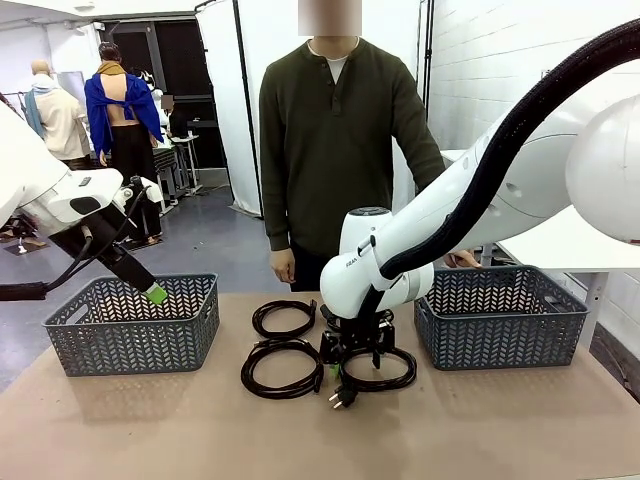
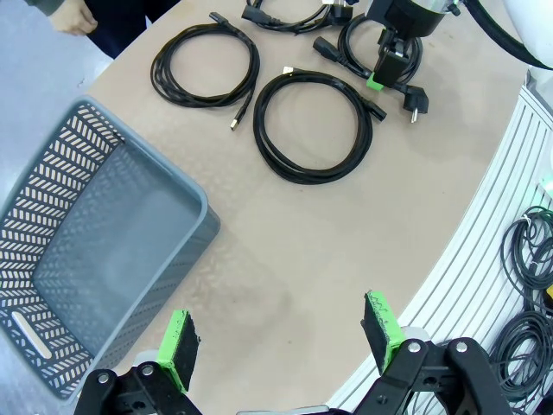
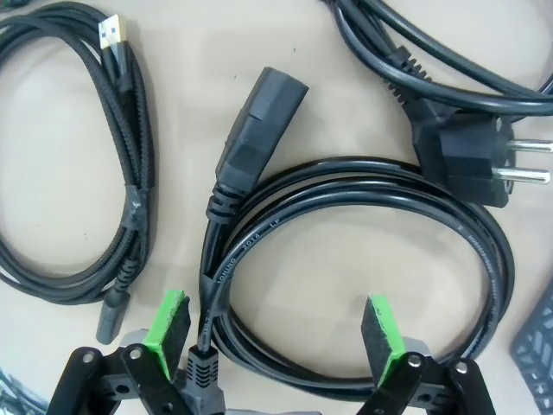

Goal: Organize the cables according to human instructions.
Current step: Pick up a bundle of cables and place it in the basket indicated by the human.

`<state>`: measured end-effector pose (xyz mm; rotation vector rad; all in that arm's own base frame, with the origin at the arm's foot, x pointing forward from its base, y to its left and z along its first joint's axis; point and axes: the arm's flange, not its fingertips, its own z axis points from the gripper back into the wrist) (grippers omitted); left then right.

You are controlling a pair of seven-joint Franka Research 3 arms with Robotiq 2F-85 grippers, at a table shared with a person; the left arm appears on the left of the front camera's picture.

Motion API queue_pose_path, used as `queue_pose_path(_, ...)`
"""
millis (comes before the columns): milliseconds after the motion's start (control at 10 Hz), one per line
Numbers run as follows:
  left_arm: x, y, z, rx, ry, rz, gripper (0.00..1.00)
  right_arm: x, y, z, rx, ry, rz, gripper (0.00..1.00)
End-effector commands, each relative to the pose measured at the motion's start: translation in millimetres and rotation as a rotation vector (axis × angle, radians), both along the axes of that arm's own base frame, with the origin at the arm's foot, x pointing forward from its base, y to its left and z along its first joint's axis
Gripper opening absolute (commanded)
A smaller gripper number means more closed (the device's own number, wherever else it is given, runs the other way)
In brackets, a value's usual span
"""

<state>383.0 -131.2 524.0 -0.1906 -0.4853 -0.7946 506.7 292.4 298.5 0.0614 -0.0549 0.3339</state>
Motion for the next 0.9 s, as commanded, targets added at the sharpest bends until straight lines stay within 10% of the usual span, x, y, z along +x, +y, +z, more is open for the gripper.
queue_pose_path(0, 0.1, 2.1, -1.2, -0.014, -0.006, -0.011, 1.0, 7.4, 8.8, -2.8, -0.046, 0.015, -0.022, 0.92)
queue_pose_path(600, 0.1, 2.1, -1.2, -0.014, -0.006, -0.011, 1.0, 9.8, 18.0, -3.3, -0.068, 0.033, -0.021, 0.0)
queue_pose_path(800, 0.1, 2.1, -1.2, -0.014, -0.006, -0.011, 1.0, 8.3, 24.0, -1.7, -0.067, 0.037, -0.024, 0.0)
